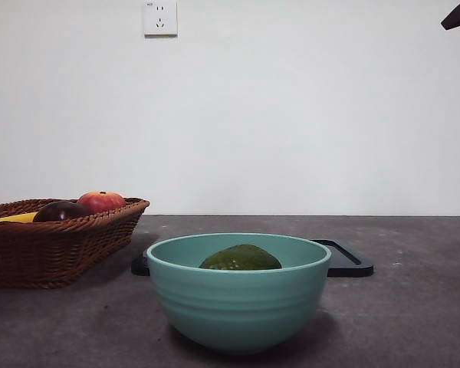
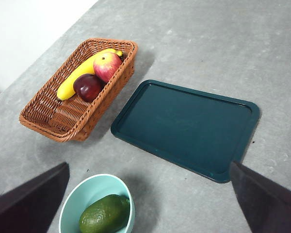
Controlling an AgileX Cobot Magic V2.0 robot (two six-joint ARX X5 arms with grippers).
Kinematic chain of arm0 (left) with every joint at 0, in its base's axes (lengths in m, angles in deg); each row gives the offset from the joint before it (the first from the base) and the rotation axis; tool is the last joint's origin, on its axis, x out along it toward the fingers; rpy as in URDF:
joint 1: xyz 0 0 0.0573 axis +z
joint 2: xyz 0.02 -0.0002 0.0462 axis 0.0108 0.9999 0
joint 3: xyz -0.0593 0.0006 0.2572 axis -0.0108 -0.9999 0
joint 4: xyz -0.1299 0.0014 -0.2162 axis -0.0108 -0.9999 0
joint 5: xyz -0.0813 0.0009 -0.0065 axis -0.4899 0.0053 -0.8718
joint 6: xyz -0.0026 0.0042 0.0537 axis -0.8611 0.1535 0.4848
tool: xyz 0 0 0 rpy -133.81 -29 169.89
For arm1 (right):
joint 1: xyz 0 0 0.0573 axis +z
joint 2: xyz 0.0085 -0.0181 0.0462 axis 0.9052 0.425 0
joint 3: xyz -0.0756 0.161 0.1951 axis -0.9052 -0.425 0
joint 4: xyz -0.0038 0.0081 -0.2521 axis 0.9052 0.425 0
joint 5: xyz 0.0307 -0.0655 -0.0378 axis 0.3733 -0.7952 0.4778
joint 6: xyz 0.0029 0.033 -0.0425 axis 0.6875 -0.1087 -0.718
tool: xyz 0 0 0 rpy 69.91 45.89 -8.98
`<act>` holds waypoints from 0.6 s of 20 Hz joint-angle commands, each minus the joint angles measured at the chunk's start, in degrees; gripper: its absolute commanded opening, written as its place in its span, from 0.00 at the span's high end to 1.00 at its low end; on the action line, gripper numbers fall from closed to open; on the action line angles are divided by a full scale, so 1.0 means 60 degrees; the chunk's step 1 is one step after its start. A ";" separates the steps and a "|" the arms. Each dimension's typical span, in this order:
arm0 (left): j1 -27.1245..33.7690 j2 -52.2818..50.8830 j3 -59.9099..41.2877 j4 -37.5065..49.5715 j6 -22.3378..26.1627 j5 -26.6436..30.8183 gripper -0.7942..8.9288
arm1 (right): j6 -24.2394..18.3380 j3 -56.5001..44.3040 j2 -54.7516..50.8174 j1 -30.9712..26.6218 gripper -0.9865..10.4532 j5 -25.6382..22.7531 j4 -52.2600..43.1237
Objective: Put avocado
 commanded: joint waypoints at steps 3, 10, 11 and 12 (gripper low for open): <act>-0.0062 -0.0645 -0.0492 0.0077 -0.0284 0.0047 0.35 | 0.0160 0.0197 0.0040 0.0047 0.40 0.0018 -0.0120; -0.0062 -0.0699 -0.0481 0.0157 -0.0281 0.0047 0.35 | 0.0769 0.0240 0.0812 0.1126 0.44 0.0259 -0.0076; -0.0062 -0.0699 -0.0481 0.0157 -0.0277 0.0047 0.35 | 0.0769 0.0280 0.1111 0.1453 0.46 0.0226 -0.0087; -0.0062 -0.0699 -0.0481 0.0157 -0.0277 0.0047 0.35 | 0.0772 0.0335 0.1552 0.1872 0.46 0.0058 -0.0087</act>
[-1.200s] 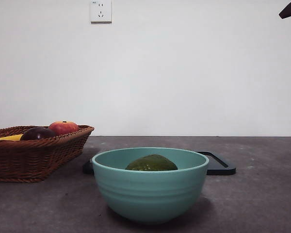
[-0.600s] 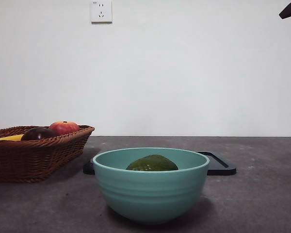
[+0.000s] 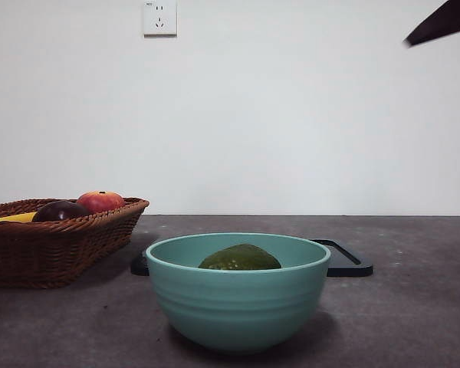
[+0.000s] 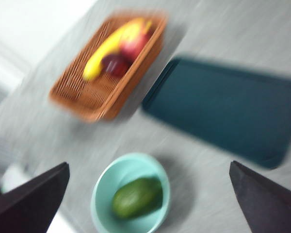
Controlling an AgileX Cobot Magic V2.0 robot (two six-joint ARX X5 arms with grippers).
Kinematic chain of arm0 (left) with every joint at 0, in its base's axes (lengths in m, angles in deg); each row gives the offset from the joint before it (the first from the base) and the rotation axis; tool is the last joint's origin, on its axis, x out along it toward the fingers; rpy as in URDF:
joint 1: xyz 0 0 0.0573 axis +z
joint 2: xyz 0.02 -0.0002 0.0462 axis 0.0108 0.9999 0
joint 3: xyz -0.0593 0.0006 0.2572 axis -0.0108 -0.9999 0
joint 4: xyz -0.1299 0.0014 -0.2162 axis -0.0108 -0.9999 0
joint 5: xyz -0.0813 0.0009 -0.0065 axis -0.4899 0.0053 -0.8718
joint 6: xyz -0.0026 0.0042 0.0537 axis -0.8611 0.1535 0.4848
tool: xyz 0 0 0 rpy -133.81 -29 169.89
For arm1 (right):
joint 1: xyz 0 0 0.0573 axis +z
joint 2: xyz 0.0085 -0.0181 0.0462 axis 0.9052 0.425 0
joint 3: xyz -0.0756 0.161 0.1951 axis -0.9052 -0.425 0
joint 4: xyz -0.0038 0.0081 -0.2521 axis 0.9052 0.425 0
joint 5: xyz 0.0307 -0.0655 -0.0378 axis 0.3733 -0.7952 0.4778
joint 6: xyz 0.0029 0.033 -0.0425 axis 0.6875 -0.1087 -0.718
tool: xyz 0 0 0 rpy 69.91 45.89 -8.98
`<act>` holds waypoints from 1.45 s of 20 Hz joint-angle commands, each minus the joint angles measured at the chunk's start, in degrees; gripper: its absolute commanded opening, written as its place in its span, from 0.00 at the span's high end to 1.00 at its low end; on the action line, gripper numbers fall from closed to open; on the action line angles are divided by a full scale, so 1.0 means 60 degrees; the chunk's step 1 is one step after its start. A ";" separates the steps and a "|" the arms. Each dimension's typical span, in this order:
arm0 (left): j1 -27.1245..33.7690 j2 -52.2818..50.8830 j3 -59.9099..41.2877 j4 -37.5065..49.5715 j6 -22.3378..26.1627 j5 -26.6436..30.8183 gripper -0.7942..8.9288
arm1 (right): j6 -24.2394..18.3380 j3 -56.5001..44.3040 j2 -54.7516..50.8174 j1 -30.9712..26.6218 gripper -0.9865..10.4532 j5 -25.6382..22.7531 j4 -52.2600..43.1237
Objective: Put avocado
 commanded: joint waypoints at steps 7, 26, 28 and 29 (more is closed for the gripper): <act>-0.0062 0.0011 0.0113 0.0073 -0.0025 0.0022 0.35 | 0.0339 0.0397 0.3534 0.2229 0.46 -0.1745 0.0517; -0.0062 0.0011 0.0113 0.0073 -0.0025 0.0018 0.35 | 0.0554 0.0401 0.6524 0.2816 0.91 -0.1741 0.0117; -0.0062 0.0011 0.0113 0.0076 -0.0025 0.0018 0.35 | 0.0736 0.0430 0.6524 0.2885 0.91 -0.1861 0.0087; -0.0062 0.0011 0.0113 0.0080 -0.0025 0.0018 0.35 | 0.0823 0.0532 0.6524 0.2907 0.91 -0.1978 0.0233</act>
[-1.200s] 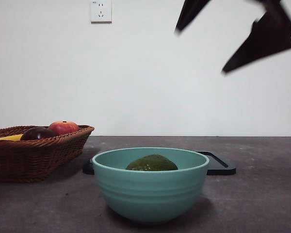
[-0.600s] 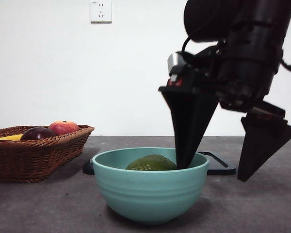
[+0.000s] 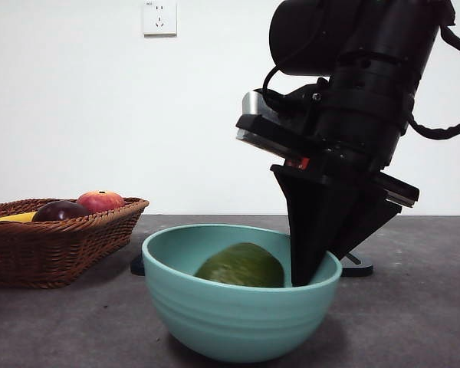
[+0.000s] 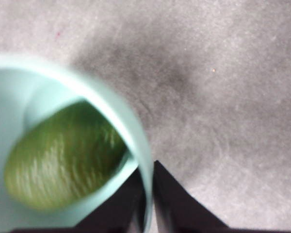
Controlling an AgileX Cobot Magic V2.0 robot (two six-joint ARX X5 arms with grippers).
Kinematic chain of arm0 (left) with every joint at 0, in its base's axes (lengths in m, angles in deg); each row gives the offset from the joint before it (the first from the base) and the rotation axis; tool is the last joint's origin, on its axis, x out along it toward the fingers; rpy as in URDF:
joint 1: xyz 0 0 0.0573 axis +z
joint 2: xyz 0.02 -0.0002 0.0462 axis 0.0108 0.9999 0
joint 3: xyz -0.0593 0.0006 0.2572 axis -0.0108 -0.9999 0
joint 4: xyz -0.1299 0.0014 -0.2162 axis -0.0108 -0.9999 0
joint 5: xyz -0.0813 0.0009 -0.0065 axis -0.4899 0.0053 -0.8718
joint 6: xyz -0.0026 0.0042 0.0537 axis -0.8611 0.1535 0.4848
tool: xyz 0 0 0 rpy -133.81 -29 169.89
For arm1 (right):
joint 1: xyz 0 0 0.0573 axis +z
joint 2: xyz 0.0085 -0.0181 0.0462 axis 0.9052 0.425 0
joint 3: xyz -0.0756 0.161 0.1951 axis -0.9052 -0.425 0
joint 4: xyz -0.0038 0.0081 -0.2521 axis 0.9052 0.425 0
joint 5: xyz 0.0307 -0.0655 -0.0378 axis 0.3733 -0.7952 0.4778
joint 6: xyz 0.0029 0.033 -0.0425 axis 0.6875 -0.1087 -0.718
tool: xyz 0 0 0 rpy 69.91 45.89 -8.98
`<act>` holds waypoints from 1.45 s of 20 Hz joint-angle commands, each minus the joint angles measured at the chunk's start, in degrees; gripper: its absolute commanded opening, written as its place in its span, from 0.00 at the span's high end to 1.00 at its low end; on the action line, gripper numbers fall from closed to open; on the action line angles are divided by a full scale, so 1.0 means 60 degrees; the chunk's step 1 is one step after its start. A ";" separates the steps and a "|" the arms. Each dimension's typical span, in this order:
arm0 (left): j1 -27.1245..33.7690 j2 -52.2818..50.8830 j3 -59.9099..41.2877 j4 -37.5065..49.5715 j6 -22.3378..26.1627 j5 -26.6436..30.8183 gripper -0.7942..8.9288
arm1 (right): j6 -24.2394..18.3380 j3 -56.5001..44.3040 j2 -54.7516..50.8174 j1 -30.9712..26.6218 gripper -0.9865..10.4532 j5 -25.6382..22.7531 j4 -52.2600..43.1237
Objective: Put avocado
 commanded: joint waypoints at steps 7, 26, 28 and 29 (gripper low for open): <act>-0.0062 0.0011 0.0113 0.0084 -0.0025 0.0018 0.35 | 0.0404 0.2546 0.0678 -0.0718 0.91 -0.0659 0.1745; -0.0062 0.0011 0.0113 0.0073 -0.0029 0.0018 0.35 | 0.0586 0.7861 0.5479 -0.2364 0.85 -0.1341 0.2514; -0.0062 0.0011 0.0113 0.0073 -0.0025 0.0018 0.35 | 0.0590 0.7861 0.5475 -0.2361 0.78 -0.1333 0.2488; -0.0062 0.0011 0.0113 0.0073 -0.0025 0.0018 0.35 | 0.0583 0.7861 0.5446 -0.2375 0.74 -0.1355 0.2499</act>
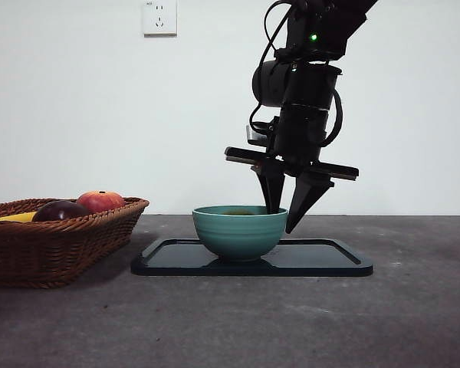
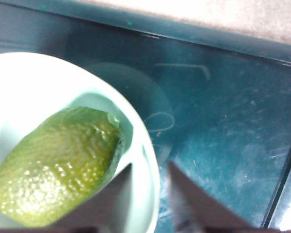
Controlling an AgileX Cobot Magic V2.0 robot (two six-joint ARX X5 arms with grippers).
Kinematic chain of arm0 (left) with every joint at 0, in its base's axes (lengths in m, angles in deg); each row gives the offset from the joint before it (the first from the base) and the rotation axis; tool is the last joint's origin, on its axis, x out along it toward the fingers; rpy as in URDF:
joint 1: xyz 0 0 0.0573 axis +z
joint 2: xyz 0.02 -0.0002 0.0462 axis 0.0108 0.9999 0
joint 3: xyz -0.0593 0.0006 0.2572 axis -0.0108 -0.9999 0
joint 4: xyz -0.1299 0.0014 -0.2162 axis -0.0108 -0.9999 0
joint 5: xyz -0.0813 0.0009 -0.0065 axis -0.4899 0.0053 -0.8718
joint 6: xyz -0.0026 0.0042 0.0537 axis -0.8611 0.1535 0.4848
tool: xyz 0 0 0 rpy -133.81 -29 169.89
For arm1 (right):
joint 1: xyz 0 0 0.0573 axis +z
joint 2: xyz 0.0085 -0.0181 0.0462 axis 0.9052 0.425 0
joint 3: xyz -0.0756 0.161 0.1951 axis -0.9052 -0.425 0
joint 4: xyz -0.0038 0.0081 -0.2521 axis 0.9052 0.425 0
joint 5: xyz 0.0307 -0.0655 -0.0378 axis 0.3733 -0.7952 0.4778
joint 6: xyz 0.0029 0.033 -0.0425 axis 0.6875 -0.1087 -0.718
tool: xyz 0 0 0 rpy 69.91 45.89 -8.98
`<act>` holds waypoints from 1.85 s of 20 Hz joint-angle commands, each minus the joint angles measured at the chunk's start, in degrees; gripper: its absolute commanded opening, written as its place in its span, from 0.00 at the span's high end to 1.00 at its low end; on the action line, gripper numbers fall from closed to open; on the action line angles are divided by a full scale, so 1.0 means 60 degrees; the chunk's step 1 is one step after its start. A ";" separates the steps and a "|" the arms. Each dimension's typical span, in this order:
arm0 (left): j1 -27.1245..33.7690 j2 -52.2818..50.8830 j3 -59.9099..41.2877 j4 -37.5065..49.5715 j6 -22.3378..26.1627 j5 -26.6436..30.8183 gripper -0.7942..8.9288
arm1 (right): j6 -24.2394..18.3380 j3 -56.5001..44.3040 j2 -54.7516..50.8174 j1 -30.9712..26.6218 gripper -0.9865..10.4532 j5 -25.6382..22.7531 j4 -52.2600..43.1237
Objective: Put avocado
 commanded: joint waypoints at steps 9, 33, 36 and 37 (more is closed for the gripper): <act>-0.0062 0.0011 0.0113 0.0076 -0.0025 0.0018 0.35 | -0.0423 0.1027 -0.2820 0.0240 0.40 -0.2790 0.3268; -0.0062 0.0011 0.0113 0.0069 -0.0022 0.0018 0.35 | 0.0350 -0.8142 -1.4870 0.4510 0.40 -0.3544 0.0933; -0.0062 0.0011 0.0113 0.0066 -0.0022 0.0018 0.35 | 0.0353 -0.8459 -1.5176 0.4503 0.40 -0.3548 0.0718; -0.0062 0.0011 0.0113 0.0069 -0.0022 0.0018 0.35 | 0.0350 -0.8459 -1.5180 0.4503 0.40 -0.3548 0.0645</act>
